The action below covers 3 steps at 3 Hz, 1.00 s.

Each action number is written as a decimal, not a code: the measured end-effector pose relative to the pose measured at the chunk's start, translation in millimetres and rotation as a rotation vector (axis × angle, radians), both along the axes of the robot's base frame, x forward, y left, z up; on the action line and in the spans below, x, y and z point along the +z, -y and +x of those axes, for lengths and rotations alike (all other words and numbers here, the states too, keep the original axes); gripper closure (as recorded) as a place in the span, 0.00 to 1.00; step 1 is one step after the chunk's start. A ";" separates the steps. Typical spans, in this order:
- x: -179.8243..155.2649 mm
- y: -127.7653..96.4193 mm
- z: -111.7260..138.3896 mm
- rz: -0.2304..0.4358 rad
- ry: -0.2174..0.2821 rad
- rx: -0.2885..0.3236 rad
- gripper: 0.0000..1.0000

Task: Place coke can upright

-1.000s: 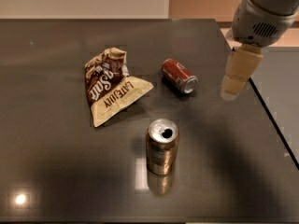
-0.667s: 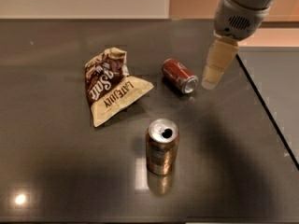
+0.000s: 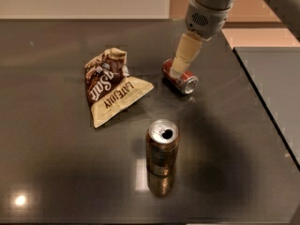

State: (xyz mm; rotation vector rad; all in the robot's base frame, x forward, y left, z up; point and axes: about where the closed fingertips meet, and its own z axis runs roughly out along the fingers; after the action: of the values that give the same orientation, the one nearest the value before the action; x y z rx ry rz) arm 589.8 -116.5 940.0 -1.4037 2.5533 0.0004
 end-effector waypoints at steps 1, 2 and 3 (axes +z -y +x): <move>-15.3 -11.8 23.6 0.002 -0.030 -0.142 0.00; -32.7 -21.6 45.1 0.013 -0.058 -0.270 0.00; -55.7 -21.5 62.1 0.023 -0.086 -0.388 0.00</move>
Offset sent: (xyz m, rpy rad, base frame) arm 0.0588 0.0286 -0.0529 0.0021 0.1374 -0.4385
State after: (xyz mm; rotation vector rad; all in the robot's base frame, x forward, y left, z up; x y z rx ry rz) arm 651.9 -94.9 884.3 -0.8984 2.8434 0.0254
